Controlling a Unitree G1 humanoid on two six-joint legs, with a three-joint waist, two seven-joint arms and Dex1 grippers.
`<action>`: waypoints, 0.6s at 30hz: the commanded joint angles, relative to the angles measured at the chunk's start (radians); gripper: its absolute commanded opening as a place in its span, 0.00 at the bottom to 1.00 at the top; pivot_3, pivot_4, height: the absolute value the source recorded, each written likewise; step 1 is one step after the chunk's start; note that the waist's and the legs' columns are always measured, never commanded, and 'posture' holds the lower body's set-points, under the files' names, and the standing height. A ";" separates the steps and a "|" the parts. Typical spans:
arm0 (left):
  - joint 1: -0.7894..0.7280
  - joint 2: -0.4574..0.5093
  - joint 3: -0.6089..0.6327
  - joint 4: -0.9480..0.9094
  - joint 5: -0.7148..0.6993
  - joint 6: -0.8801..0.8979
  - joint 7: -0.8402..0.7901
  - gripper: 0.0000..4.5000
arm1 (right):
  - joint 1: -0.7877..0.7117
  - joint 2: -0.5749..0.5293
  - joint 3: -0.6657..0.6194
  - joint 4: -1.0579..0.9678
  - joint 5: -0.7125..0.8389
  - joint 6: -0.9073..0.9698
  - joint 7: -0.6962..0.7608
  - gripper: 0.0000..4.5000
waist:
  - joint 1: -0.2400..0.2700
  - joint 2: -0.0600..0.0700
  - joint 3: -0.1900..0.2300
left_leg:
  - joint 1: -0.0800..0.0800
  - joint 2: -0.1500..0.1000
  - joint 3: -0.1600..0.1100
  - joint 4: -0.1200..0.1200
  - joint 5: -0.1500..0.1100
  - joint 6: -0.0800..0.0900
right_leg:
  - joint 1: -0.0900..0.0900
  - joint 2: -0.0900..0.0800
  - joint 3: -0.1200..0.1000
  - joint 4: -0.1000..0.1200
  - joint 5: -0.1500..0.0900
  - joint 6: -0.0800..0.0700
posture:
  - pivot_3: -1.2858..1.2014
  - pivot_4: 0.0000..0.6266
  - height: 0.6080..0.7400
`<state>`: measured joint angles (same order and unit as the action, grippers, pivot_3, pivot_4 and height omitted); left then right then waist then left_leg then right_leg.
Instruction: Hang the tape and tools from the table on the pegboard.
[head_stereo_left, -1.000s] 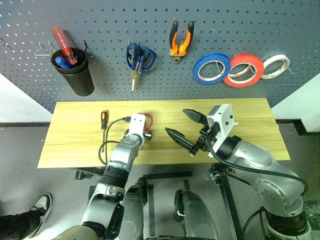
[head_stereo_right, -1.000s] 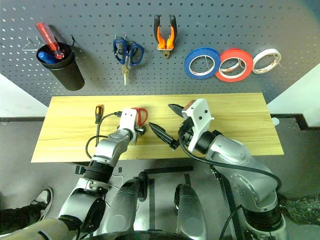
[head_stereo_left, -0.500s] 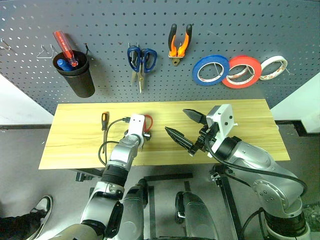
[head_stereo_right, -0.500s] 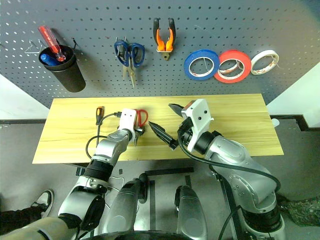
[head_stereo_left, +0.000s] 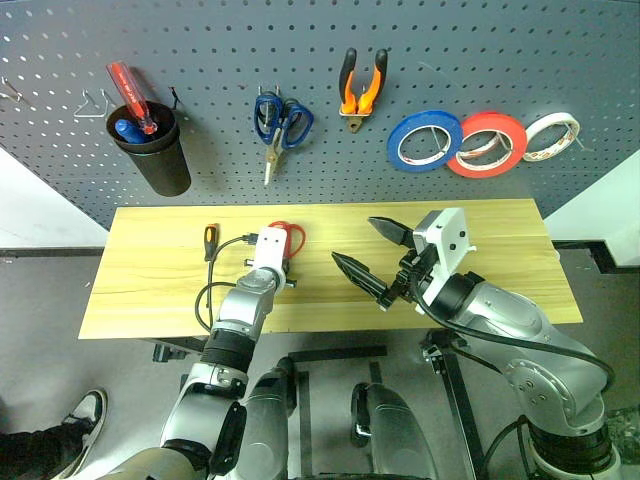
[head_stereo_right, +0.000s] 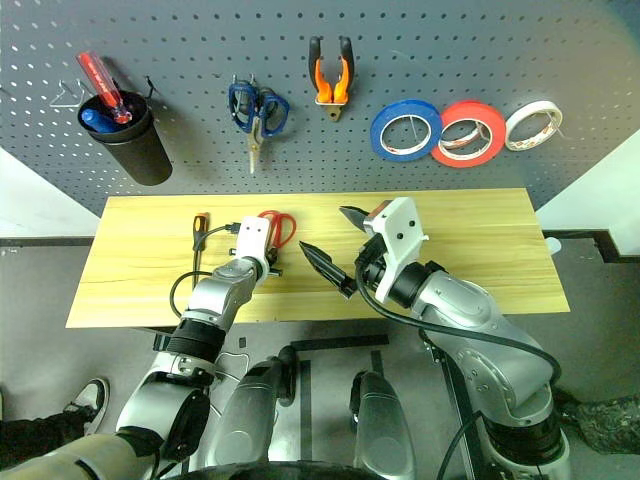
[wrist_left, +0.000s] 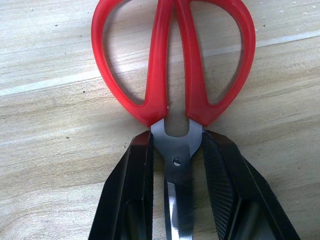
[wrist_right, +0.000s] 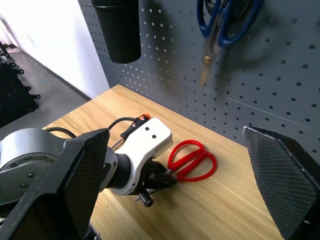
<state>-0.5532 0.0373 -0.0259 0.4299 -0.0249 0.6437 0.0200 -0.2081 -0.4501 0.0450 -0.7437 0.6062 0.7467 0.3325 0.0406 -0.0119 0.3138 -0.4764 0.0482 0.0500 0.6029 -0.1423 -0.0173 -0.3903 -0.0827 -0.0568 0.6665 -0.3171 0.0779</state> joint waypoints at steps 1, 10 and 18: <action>0.070 -0.002 -0.014 0.064 0.012 0.052 -0.014 0.24 | -0.002 0.005 -0.004 -0.040 -0.002 -0.028 0.006 1.00 | 0.000 0.000 0.000 | 0.000 0.000 0.000 0.000 0.000 0.000 | 0.000 0.000 0.000 0.000 0.000 0.000 | 0.54 0.49 0.80; 0.154 0.067 -0.171 -0.237 0.100 -0.047 -0.115 0.24 | 0.000 -0.001 -0.005 -0.029 -0.016 -0.032 0.017 1.00 | 0.002 0.000 0.000 | -0.002 -0.001 0.002 -0.008 0.002 0.002 | -0.004 0.000 -0.001 -0.003 0.000 0.001 | 0.55 0.48 0.80; 0.227 0.131 -0.223 -0.371 0.156 -0.220 -0.153 0.24 | -0.007 0.004 0.006 -0.009 -0.037 -0.046 0.032 1.00 | 0.002 -0.001 0.001 | -0.004 -0.001 0.002 -0.009 0.002 0.001 | -0.006 0.000 -0.001 -0.003 0.000 0.001 | 0.55 0.46 0.80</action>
<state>-0.3420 0.1709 -0.2262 0.1033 0.1159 0.4602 -0.1276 -0.2112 -0.4510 0.0505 -0.7364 0.5701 0.7246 0.3582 0.0423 -0.0132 0.3147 -0.4800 0.0472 0.0524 0.5937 -0.1405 -0.0159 -0.3961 -0.0827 -0.0575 0.6632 -0.3170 0.0793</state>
